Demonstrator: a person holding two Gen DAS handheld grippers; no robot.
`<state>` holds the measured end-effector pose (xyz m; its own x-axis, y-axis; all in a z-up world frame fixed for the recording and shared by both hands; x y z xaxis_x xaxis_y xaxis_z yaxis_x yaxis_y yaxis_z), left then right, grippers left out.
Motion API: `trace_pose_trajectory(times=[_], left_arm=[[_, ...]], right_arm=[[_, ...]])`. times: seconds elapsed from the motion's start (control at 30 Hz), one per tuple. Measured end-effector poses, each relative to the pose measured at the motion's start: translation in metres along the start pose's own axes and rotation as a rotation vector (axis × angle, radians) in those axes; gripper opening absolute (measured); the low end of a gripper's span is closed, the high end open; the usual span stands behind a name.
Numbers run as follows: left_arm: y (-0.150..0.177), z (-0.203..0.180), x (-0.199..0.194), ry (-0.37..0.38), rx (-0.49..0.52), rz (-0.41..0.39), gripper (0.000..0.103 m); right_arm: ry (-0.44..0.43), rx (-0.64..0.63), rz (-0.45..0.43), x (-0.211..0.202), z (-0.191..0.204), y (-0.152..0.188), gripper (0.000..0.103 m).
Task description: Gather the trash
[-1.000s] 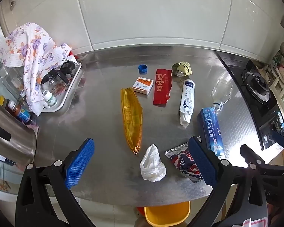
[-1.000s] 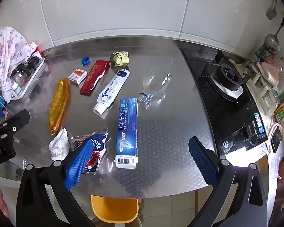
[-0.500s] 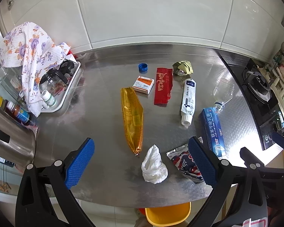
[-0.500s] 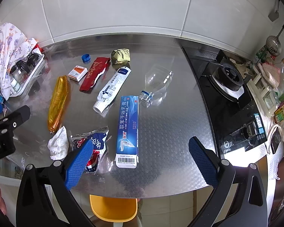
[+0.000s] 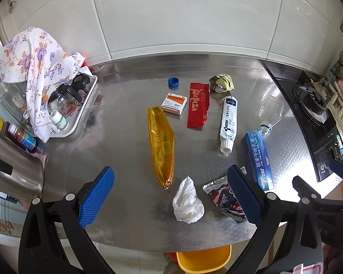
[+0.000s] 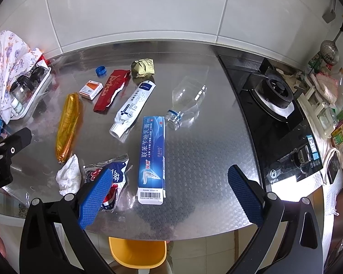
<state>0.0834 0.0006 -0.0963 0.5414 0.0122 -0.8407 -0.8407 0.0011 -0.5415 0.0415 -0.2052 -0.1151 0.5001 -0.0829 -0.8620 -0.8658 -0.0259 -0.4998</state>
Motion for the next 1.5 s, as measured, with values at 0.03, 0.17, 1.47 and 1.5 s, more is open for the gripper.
trace_pose_trajectory(times=[0.03, 0.17, 1.47, 1.5], left_arm=[[0.0003, 0.0000, 0.0003, 0.000, -0.001, 0.001, 0.098], [0.0011, 0.0013, 0.0018, -0.001, -0.005, 0.005, 0.098], [0.0038, 0.0094, 0.0053, -0.007, -0.027, 0.022, 0.098], [0.0040, 0.0093, 0.0055, -0.007, -0.028, 0.023, 0.098]], right_arm=[[0.001, 0.003, 0.000, 0.0002, -0.0012, -0.0001, 0.100], [0.003, 0.016, 0.002, 0.0009, -0.0055, 0.0001, 0.100], [-0.003, 0.015, 0.003, 0.0014, -0.0016, -0.0038, 0.100], [-0.003, 0.015, 0.002, 0.0016, -0.0022, -0.0035, 0.100]])
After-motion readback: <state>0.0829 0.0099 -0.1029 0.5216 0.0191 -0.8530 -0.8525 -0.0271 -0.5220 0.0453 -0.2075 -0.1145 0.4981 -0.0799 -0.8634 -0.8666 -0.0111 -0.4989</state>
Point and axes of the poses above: each gripper's, at about its wrist camera, not at the fingertips, and x roughly the way its jaws point, z to its left, y to its underside, the point moved 10 cm from there along x, roughly the way its jaws point, and after that the axes turned 6 degrees about -x, right-handed, at the moved point
